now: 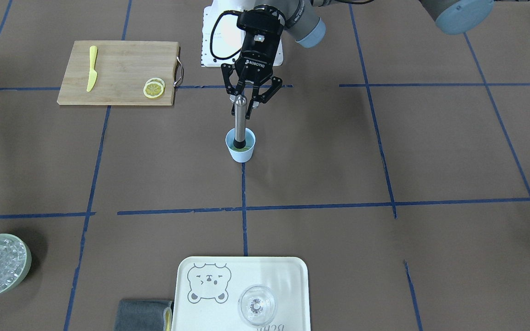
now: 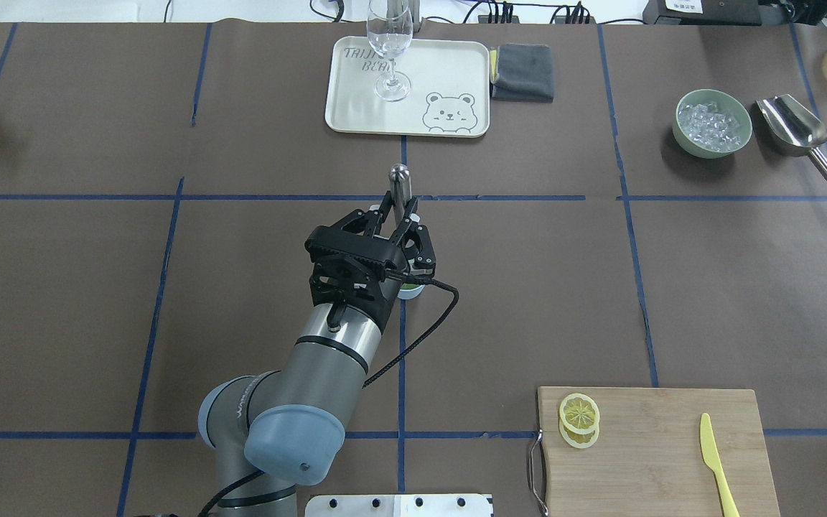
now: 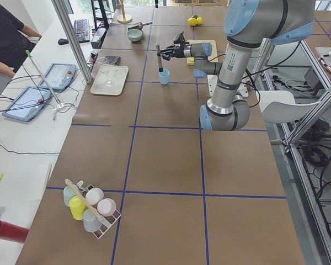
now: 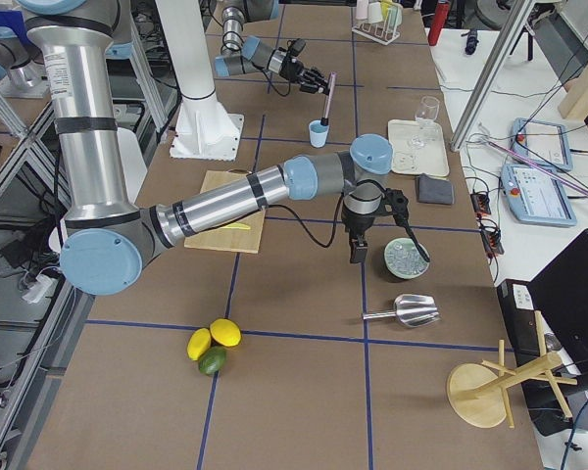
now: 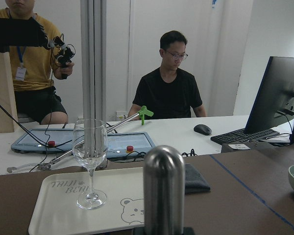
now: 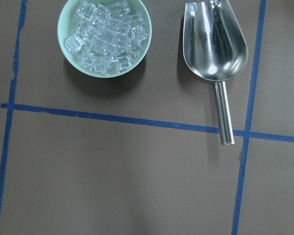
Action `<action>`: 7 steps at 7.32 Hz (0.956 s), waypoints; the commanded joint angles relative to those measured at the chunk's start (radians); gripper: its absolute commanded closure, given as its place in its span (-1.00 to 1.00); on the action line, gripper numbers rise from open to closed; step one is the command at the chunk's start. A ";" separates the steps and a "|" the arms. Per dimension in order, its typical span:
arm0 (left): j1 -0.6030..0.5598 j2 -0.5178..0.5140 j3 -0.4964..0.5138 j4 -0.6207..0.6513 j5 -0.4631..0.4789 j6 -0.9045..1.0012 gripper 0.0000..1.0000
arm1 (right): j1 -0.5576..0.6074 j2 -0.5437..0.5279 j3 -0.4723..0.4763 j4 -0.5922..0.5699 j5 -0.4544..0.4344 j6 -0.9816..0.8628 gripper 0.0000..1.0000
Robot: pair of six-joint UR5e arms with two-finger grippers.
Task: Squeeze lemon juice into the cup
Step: 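Press the muddler down into the cup onto the lemon with the left gripper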
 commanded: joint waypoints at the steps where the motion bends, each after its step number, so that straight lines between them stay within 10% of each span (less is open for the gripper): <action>1: 0.009 0.004 0.043 -0.036 0.000 0.000 1.00 | 0.000 0.003 -0.002 0.000 0.000 0.001 -1.00; 7: 0.023 0.005 0.125 -0.086 0.002 -0.002 1.00 | 0.002 0.006 -0.009 0.002 0.000 -0.001 -1.00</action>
